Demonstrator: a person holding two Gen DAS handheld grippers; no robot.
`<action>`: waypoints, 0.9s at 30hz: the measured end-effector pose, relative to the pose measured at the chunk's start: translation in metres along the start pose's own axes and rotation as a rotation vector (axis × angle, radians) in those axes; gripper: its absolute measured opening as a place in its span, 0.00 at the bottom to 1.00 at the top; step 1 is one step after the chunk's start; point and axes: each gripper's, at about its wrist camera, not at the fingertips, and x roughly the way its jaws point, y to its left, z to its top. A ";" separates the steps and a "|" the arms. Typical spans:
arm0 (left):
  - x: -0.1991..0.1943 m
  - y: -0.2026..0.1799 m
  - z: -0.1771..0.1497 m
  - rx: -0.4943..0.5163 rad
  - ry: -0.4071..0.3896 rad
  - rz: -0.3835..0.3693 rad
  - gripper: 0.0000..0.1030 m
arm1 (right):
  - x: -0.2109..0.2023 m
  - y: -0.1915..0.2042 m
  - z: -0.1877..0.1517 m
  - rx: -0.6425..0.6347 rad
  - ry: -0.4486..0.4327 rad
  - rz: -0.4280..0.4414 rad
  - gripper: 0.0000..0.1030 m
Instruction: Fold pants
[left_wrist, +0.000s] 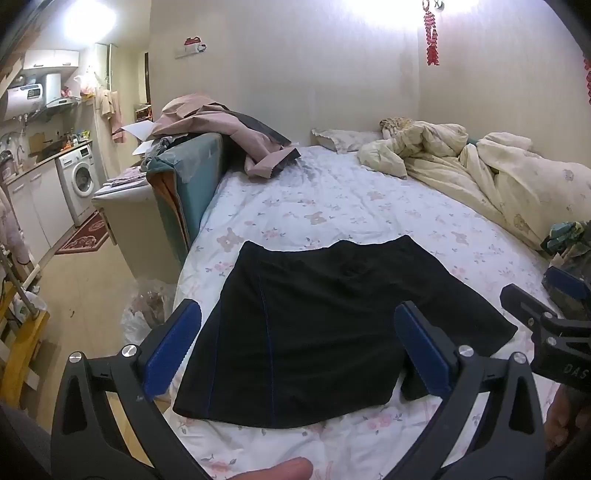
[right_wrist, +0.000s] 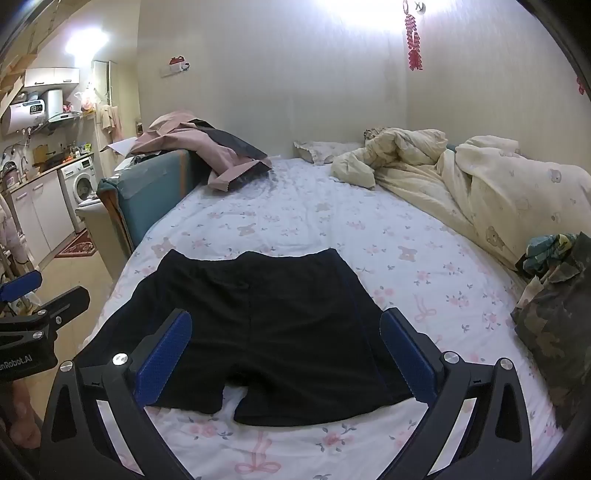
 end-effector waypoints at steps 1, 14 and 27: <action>0.000 0.000 0.000 0.001 0.002 0.000 1.00 | 0.000 0.000 0.000 0.001 0.000 0.001 1.00; 0.000 0.000 0.001 0.004 0.000 0.001 1.00 | 0.001 0.000 -0.001 0.002 0.002 0.002 1.00; -0.001 0.002 0.002 0.000 0.001 0.003 1.00 | 0.001 -0.001 -0.001 0.008 0.004 0.004 1.00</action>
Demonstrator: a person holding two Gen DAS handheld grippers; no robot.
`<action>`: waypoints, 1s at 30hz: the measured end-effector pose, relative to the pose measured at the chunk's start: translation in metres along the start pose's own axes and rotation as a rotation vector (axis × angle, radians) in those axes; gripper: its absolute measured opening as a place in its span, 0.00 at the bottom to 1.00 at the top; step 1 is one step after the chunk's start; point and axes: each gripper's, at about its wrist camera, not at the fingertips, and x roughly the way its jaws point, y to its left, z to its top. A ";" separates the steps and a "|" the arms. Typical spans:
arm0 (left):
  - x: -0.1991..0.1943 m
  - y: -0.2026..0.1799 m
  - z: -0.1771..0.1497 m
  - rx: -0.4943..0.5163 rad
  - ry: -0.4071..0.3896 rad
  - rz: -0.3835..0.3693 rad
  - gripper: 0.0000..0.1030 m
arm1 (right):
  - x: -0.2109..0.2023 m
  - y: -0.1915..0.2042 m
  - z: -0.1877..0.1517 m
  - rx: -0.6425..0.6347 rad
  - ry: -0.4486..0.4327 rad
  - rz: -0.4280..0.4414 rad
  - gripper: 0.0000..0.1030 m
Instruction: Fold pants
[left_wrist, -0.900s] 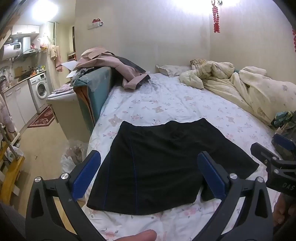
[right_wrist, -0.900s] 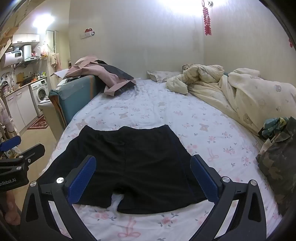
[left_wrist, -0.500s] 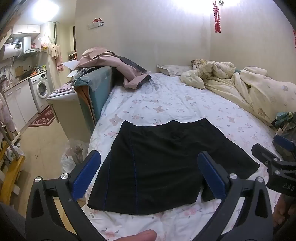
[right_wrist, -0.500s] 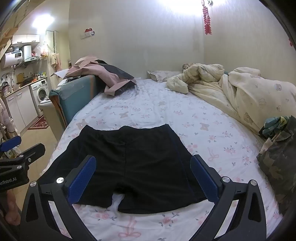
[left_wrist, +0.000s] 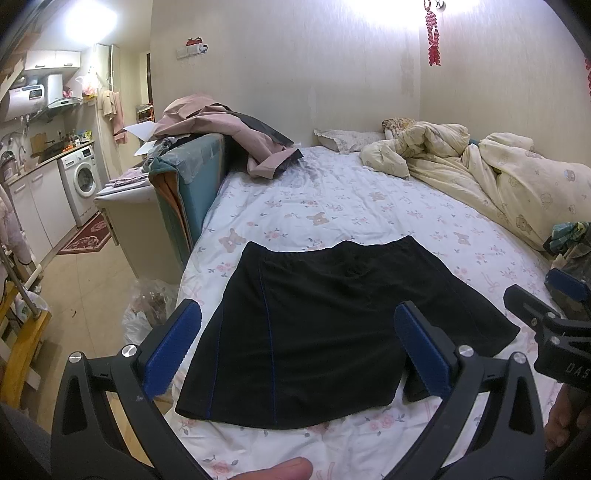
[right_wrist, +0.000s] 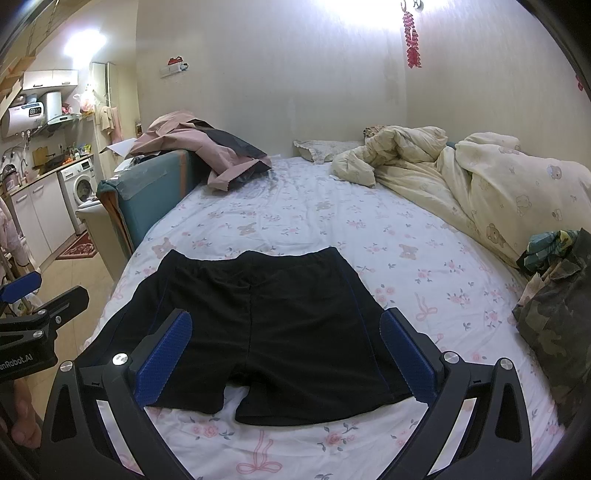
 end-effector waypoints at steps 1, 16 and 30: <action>0.000 0.000 0.000 0.000 -0.001 0.000 1.00 | 0.000 0.000 0.000 0.000 -0.001 -0.001 1.00; -0.002 0.005 0.005 0.014 0.000 0.011 1.00 | 0.000 0.001 0.000 0.005 0.005 0.003 1.00; -0.001 0.001 0.004 0.018 -0.012 0.019 1.00 | 0.000 0.004 -0.004 -0.001 0.001 0.005 1.00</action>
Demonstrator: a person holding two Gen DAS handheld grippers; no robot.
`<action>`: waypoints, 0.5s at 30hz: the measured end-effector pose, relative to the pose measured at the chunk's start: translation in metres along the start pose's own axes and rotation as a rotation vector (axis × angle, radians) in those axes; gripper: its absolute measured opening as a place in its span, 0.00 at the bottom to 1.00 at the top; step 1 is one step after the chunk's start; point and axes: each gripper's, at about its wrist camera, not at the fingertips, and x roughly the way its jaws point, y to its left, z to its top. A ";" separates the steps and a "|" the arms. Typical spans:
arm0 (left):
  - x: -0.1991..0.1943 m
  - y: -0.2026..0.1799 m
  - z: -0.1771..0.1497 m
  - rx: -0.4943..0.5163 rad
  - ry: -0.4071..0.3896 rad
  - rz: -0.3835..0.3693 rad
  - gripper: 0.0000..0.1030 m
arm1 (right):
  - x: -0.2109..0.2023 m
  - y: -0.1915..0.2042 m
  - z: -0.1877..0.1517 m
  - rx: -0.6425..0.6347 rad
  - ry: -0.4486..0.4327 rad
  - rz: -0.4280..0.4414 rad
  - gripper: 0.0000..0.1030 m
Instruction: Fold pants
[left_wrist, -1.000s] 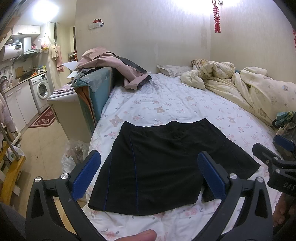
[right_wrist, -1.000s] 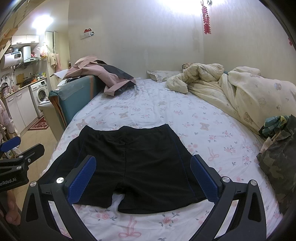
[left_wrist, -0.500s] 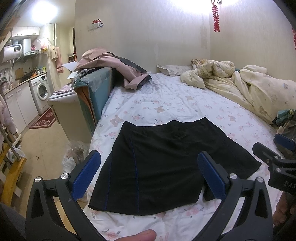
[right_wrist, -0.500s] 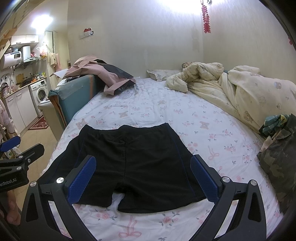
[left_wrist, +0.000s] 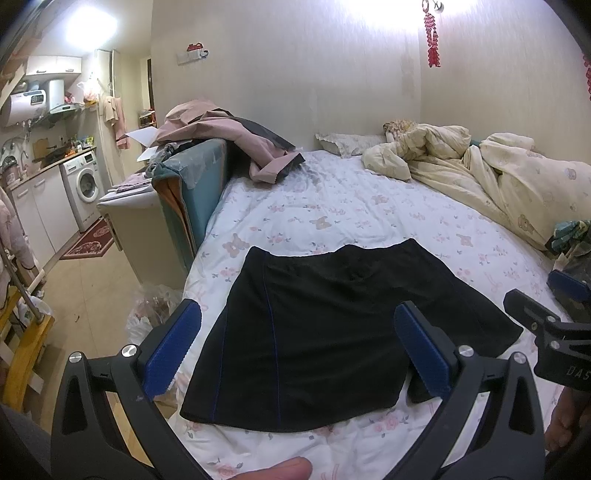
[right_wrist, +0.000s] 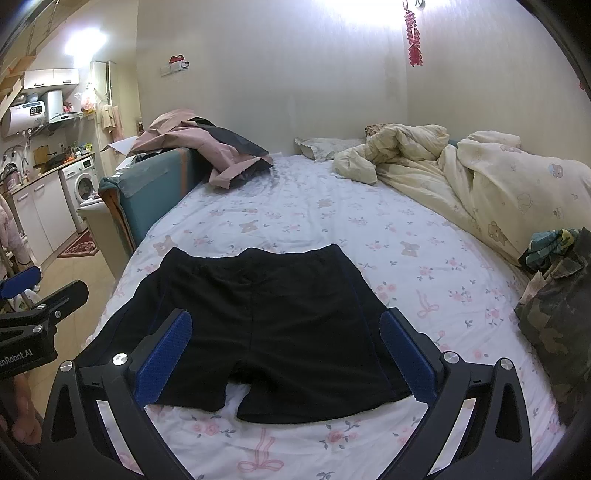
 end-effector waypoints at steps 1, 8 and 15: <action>0.001 0.000 0.000 0.000 0.000 0.000 1.00 | 0.000 0.001 -0.002 -0.001 0.000 0.000 1.00; -0.002 -0.001 0.001 -0.001 -0.006 0.002 1.00 | 0.000 0.000 0.000 0.001 0.002 0.000 1.00; -0.002 -0.001 0.001 -0.002 -0.007 0.002 1.00 | 0.000 0.001 0.000 0.000 0.002 0.000 1.00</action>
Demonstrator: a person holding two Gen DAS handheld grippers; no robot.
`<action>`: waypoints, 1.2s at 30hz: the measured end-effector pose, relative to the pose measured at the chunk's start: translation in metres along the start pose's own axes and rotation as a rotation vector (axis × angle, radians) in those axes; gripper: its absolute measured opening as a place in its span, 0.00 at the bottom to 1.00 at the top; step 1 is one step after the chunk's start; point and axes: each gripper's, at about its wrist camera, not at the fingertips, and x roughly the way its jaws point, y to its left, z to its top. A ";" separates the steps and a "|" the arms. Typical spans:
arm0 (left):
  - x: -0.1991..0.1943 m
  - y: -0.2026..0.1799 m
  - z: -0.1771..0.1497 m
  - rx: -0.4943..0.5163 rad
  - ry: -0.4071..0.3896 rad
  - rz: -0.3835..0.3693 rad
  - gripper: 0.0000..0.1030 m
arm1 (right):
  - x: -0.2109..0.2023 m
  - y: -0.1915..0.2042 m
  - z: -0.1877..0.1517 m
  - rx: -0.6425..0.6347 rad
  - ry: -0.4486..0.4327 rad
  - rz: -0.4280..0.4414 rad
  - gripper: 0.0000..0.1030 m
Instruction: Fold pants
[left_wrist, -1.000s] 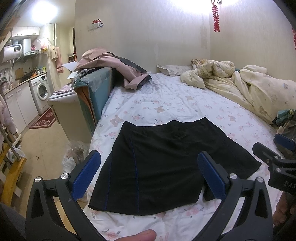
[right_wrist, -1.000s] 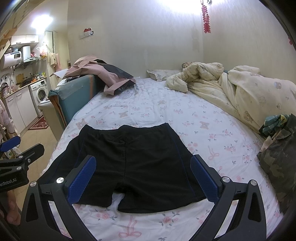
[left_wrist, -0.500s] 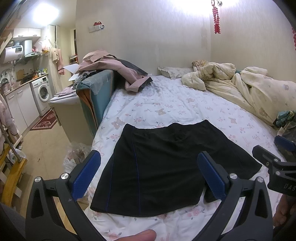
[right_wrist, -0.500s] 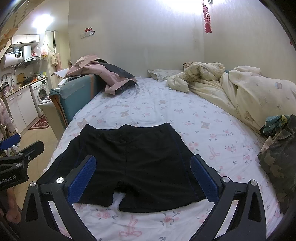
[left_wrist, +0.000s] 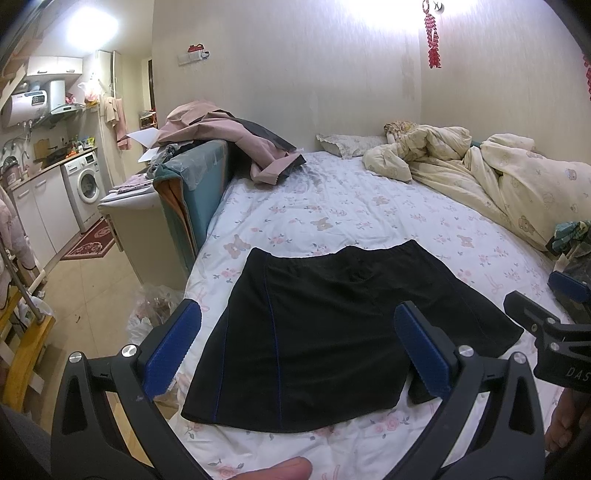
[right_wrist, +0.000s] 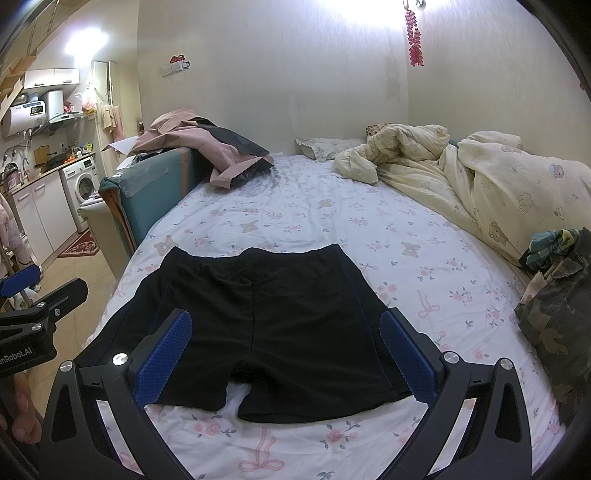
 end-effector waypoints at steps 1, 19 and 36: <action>0.000 0.000 0.000 -0.001 0.000 0.000 1.00 | 0.000 0.000 -0.001 0.000 0.000 0.000 1.00; 0.000 0.003 0.000 -0.001 -0.003 0.002 1.00 | 0.000 0.001 -0.003 0.001 0.002 0.000 1.00; 0.010 0.014 0.000 -0.047 0.057 0.005 1.00 | 0.080 -0.166 -0.009 0.431 0.421 -0.056 0.99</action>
